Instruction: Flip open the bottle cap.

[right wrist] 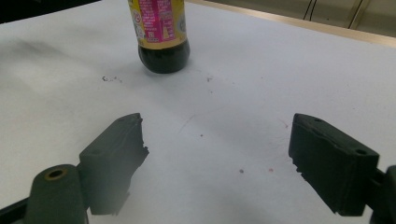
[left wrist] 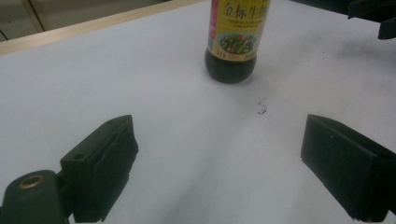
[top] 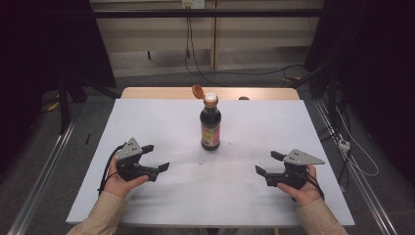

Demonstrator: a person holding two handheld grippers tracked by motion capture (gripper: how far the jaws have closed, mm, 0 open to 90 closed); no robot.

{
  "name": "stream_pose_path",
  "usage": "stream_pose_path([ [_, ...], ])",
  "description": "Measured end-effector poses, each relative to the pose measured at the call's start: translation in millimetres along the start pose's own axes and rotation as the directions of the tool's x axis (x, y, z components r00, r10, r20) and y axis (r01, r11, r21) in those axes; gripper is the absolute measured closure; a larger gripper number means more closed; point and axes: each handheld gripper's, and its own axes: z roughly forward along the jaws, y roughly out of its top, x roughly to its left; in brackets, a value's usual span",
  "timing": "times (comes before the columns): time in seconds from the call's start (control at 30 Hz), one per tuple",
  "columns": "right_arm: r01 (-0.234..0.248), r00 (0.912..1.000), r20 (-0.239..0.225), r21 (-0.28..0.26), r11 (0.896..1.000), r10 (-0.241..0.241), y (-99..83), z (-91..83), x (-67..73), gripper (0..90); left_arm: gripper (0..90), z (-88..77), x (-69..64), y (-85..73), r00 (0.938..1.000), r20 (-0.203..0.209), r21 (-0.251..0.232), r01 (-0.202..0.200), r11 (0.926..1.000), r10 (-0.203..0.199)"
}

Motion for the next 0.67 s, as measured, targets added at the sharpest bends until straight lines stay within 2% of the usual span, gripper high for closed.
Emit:
stream_pose_path([
  [0.13,0.0,1.0,0.004,-0.009,1.0,0.0,-3.2,-2.0,0.6,17.4,10.2,-7.6,3.2,-2.4,0.9999,-0.016,-0.005,-0.004,1.0,0.004],
  [0.3,0.004,0.9999,0.011,-0.002,1.0,-0.004,-5.8,-2.7,0.3,16.9,10.2,-11.5,3.4,-9.3,0.9999,-0.013,0.005,0.0,1.0,0.0],
  [0.33,0.005,0.9999,0.013,0.0,1.0,-0.005,-6.6,-2.9,0.3,16.9,10.2,-12.5,4.2,-10.4,0.9997,-0.019,0.009,-0.012,0.9999,0.013],
  [0.47,0.006,0.9998,0.018,-0.003,1.0,-0.006,-9.3,-3.9,-0.5,16.7,9.4,-14.6,4.8,-12.9,0.9998,-0.019,0.003,0.006,1.0,-0.005],
  [0.67,0.002,0.9997,0.026,-0.004,1.0,-0.002,-11.2,-4.8,-0.8,16.1,7.5,-15.2,2.6,-13.4,0.9998,-0.022,0.003,0.0,1.0,0.0],
])
